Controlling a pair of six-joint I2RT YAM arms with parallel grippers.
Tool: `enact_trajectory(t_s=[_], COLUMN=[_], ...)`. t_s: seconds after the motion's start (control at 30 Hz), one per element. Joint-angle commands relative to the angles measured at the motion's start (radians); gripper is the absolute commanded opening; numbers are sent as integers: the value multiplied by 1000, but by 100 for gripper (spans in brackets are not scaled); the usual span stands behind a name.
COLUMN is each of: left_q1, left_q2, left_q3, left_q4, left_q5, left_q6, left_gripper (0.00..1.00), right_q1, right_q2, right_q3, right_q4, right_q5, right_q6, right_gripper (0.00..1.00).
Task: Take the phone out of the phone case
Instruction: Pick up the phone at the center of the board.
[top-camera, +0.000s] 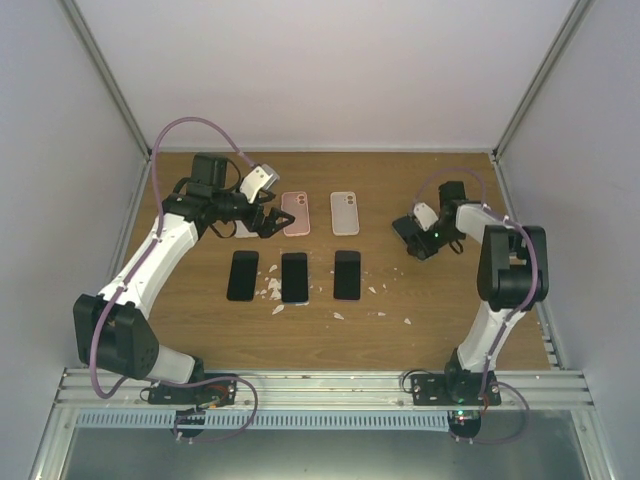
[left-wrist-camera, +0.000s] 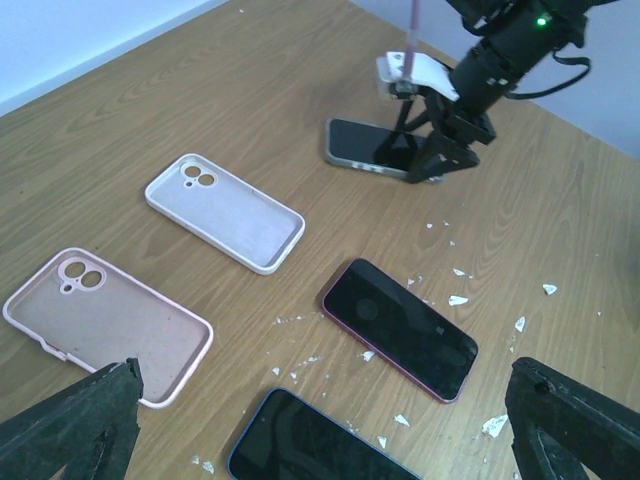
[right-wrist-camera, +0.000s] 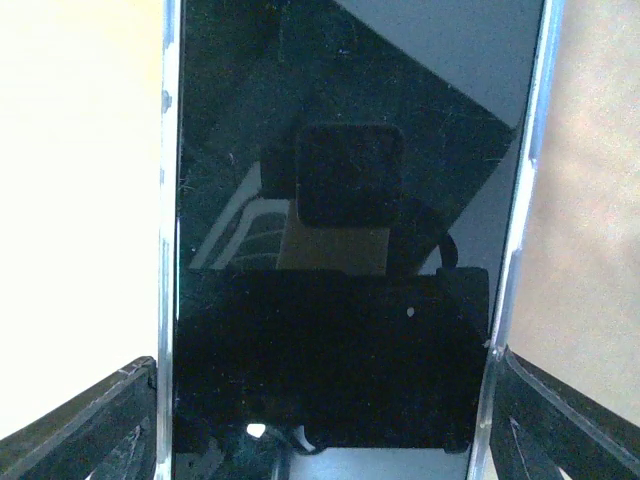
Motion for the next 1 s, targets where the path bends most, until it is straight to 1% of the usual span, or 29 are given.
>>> enact_trajectory(t_s=[0.0, 0.1, 0.17, 0.33, 0.53, 0.57, 0.73, 0.97], left_q1=[10, 11, 10, 10, 10, 12, 12, 13], left_q2=[-39, -34, -28, -19, -32, -34, -42, -39], left_q3=[-25, -27, -24, -18, -38, -41, -47, -50], left_q4=[59, 65, 69, 73, 82, 84, 87, 93], left_q5=[26, 41, 48, 53, 48, 47, 49, 51], left_q6=[-10, -16, -20, -24, -22, -21, -24, -27], left_gripper=[99, 99, 99, 99, 99, 99, 99, 99], right_q1=[-7, -7, -6, 8, 14, 30, 48, 52], right_q2=[-94, -136, -139, -112, -60, -49, 0, 11], right_q3=[-155, -205, -208, -158, -105, -101, -113, -179], right_q4=[-91, -89, -92, -115, -130, -130, -129, -94], right_q5=[-2, 44, 69, 119, 110, 102, 63, 117], right_q6=[-21, -27, -25, -23, 0, 6, 11, -2], right_gripper=[80, 82, 83, 91, 99, 99, 98, 95])
